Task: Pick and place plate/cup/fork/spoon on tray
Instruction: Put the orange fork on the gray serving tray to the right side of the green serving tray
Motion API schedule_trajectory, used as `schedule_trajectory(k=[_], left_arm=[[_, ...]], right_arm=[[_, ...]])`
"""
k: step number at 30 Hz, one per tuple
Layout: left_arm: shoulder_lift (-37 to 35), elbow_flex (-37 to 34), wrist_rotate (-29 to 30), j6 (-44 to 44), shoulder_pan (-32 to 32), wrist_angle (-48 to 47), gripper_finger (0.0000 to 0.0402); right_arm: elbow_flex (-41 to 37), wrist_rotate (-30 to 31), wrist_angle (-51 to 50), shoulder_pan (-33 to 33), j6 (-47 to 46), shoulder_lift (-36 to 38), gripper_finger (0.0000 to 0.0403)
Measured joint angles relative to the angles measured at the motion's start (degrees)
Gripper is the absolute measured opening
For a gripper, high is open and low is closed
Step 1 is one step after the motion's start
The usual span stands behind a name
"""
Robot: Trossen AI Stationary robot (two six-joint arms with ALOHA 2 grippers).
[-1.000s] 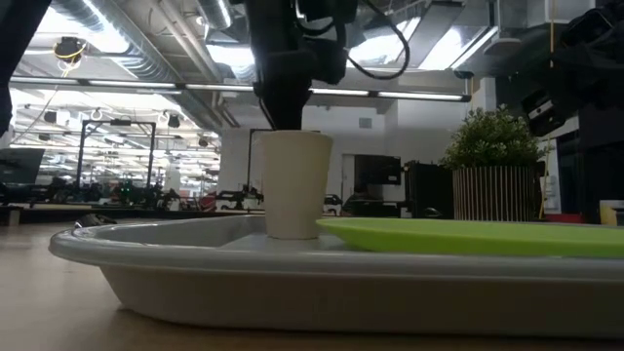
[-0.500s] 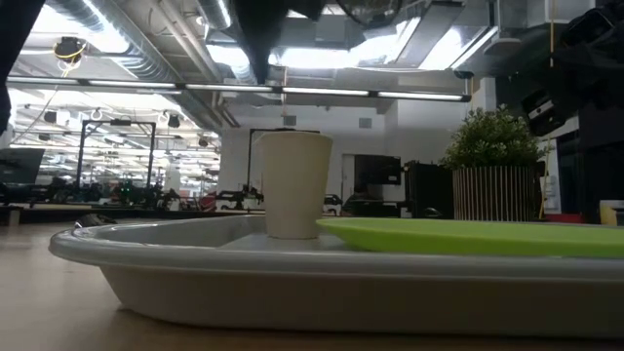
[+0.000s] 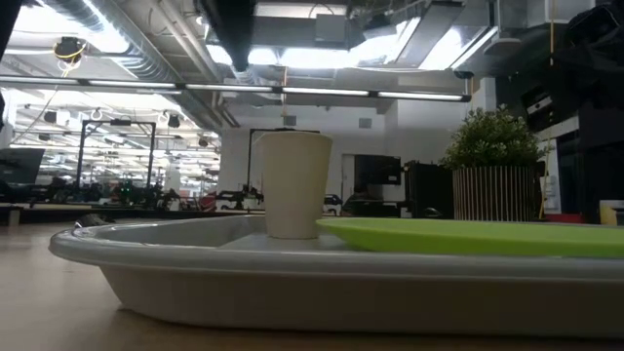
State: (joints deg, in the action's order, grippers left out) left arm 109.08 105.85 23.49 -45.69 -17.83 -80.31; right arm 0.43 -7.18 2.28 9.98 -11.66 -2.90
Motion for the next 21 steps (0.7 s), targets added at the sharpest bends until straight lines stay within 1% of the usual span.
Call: schedule_trajectory(k=[2,3,4,6,9,11,14,16,18,21], left_arm=[[0.0,-0.6,6.9,-11.4,-0.4,0.0,0.0046],[0.0,-1.0,8.7,-17.4,-0.5,0.0,0.0046],[0.0,-1.5,9.4,-23.6,-0.4,0.1,0.0046],[0.0,-2.6,8.5,-34.3,-0.5,0.1,0.0045],[0.0,-4.7,5.7,-47.7,-0.6,1.5,0.0045],[0.0,-6.9,1.7,-57.2,-0.6,4.1,0.0045],[0.0,-9.1,-9.4,-71.7,-0.6,7.3,0.0045],[0.0,-10.5,-16.4,-78.8,-0.7,8.4,0.0045],[0.0,-12.3,-22.0,-82.4,-1.1,9.4,0.0045],[0.0,-15.1,-28.0,-84.0,-2.2,9.2,0.0045]], right_arm=[[0.0,0.0,0.0,0.0,2.9,0.0,0.0094],[0.0,0.0,0.0,0.0,4.2,0.0,0.0094],[0.0,0.0,0.0,0.0,5.1,0.0,0.0094],[0.0,0.0,0.0,0.0,6.0,0.0,0.0094],[0.0,0.0,0.0,0.0,6.0,0.0,0.0094],[0.0,0.0,0.0,0.0,5.9,0.0,0.0094],[0.0,0.0,0.0,0.0,4.4,0.0,0.0094],[0.0,0.1,0.0,0.0,4.4,0.0,0.0094],[0.0,0.1,0.0,0.0,4.4,0.0,0.0094],[0.0,0.1,0.0,0.0,4.3,0.0,0.0094]])
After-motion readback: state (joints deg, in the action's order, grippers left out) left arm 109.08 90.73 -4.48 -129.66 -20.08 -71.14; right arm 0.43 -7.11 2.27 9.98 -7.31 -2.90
